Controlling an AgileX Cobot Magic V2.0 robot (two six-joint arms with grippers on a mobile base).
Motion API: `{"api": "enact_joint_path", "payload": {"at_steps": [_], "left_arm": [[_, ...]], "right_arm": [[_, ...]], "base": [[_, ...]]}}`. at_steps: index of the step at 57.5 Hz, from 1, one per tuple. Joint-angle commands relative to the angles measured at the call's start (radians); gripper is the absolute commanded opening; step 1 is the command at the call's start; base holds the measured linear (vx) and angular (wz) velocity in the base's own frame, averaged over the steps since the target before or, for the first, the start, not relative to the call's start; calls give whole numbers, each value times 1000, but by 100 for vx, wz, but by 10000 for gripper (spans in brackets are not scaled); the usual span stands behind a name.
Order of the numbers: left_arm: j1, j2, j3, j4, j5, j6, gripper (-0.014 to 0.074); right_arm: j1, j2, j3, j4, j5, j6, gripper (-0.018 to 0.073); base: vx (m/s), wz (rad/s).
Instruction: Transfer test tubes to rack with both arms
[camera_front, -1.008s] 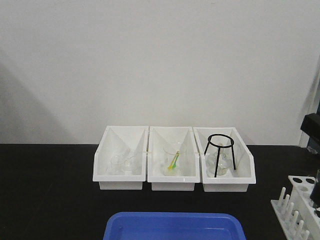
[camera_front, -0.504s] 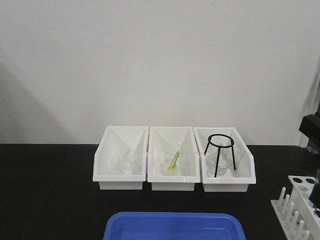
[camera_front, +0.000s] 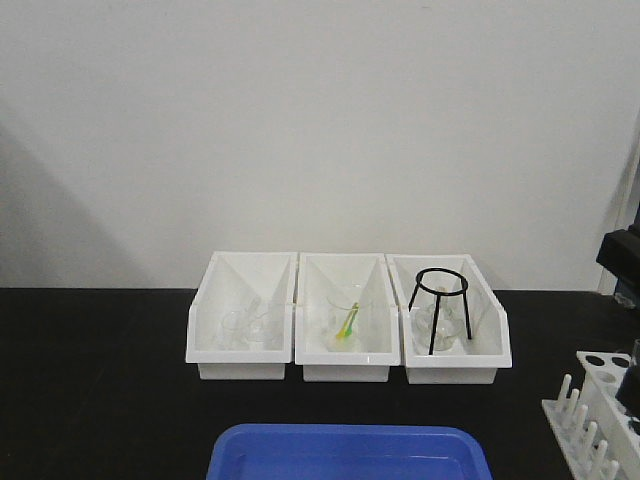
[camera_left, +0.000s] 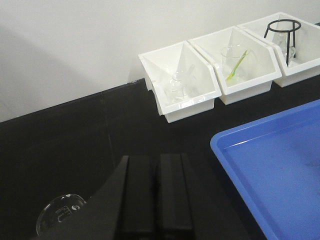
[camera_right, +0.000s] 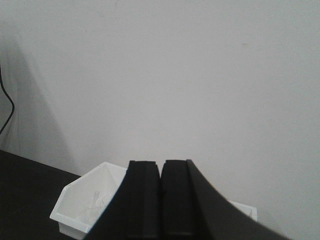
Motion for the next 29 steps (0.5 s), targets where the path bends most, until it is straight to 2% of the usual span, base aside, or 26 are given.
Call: {"api": "enact_joint_path", "payload": {"at_steps": [1, 6, 15, 18, 22, 29], "left_arm": [[2, -4, -26, 17, -64, -17, -20], [2, -5, -26, -50, -136, -55, -20], [2, -5, -26, -42, -249, -43, -20], [2, -5, -26, -56, -273, 2, -20], [2, -5, -26, -106, -301, 99, -20], [2, -5, -26, -255, -314, 317, -20]], "right_arm": [[1, -4, -31, -5, -34, -1, -7], [1, -4, -31, -5, -34, -1, -7], [1, -4, -31, -5, -34, -1, -7], [1, -4, -31, -5, -34, -1, -7], [1, -4, -31, -5, -34, -1, -7], [1, -4, -31, -5, -34, -1, -7]], "base": [[0, 0], [0, 0], [0, 0], [0, 0], [0, 0], [0, 0]]}}
